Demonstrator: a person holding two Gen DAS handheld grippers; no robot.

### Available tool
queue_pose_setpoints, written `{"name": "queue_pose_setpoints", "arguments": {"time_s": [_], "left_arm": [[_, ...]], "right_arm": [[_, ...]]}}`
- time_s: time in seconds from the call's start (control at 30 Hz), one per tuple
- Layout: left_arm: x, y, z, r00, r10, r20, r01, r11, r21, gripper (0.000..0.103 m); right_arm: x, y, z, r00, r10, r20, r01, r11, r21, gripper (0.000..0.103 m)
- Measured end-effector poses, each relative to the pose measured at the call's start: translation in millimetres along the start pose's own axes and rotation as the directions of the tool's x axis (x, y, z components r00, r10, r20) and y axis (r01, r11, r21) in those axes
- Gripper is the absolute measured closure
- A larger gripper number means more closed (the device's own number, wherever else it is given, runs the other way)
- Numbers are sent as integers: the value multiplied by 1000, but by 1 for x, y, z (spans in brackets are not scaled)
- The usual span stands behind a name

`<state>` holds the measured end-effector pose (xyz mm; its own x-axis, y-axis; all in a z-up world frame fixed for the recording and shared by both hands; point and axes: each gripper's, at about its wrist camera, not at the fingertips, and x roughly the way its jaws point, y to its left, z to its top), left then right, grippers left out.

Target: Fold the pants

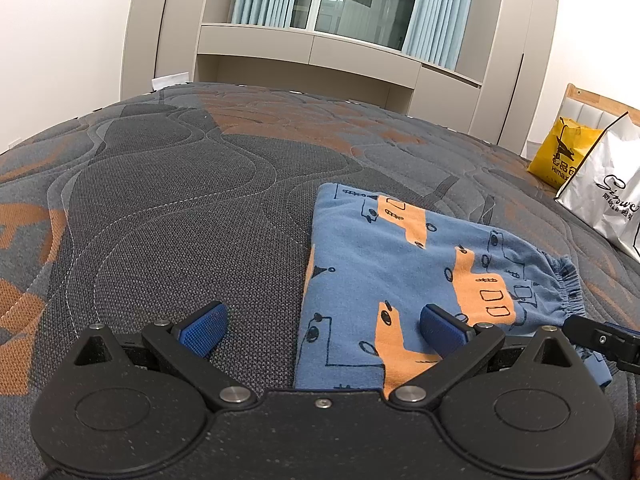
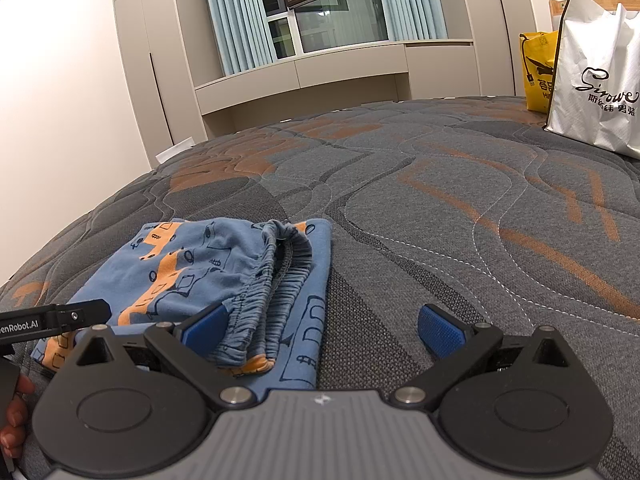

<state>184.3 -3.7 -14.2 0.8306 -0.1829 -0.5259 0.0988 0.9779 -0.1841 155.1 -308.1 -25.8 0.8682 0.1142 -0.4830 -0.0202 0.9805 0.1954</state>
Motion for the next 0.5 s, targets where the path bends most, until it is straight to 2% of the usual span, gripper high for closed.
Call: {"name": "queue_pose_setpoints", "arguments": {"time_s": [0.33, 0.5], "left_arm": [[0, 1, 0, 1000, -3, 1, 3, 1000, -4, 0], [0, -3, 3, 1000, 8, -7, -7, 1000, 17, 0]], "right_arm": [[-1, -2, 1, 1000, -1, 1, 1, 1000, 0, 0], [-1, -3, 8, 999, 31, -22, -31, 1000, 4, 0]]}}
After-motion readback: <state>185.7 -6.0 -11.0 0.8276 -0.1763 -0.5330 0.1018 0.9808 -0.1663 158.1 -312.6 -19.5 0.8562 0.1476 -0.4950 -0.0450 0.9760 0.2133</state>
